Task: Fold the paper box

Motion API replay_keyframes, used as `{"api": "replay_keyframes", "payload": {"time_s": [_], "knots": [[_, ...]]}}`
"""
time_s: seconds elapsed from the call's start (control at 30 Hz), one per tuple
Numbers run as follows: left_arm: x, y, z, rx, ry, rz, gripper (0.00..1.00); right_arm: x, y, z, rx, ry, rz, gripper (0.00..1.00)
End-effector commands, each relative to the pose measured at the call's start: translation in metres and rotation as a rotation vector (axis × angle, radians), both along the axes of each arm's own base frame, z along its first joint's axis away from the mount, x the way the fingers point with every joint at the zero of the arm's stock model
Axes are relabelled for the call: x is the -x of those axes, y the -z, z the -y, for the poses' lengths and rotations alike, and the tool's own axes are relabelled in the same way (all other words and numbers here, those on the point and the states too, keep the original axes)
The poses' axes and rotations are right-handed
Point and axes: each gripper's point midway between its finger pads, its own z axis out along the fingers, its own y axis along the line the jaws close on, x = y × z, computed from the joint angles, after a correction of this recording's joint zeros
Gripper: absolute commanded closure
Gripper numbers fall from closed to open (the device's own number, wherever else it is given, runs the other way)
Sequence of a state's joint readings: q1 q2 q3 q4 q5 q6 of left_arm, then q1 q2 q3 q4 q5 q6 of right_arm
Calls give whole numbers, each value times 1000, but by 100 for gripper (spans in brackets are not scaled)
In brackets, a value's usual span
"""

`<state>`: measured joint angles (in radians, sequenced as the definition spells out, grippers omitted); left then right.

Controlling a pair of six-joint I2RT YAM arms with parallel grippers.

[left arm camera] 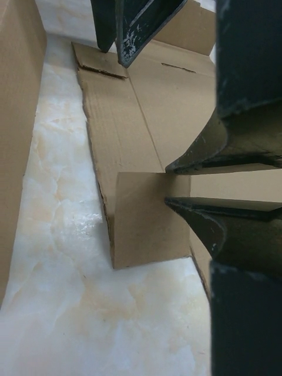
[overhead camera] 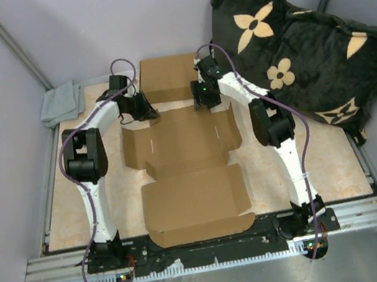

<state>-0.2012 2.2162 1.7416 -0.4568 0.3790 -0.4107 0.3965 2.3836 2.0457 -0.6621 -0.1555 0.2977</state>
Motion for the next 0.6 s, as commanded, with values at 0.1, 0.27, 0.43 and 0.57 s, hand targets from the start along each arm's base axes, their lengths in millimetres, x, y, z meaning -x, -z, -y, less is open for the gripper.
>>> {"api": "replay_keyframes", "payload": {"time_s": [0.1, 0.27, 0.43, 0.57], "knots": [[8, 32, 2, -27, 4, -90, 72, 4, 10, -6, 0, -37, -31, 42], [12, 31, -2, -60, 5, -122, 69, 4, 3, -1, 21, -24, -20, 39], [4, -8, -21, -148, -34, -9, 66, -6, -31, 12, 66, 35, 68, 38], [-2, -31, -42, -261, -66, 32, 65, -14, -49, 25, 132, 60, 103, 37]]}}
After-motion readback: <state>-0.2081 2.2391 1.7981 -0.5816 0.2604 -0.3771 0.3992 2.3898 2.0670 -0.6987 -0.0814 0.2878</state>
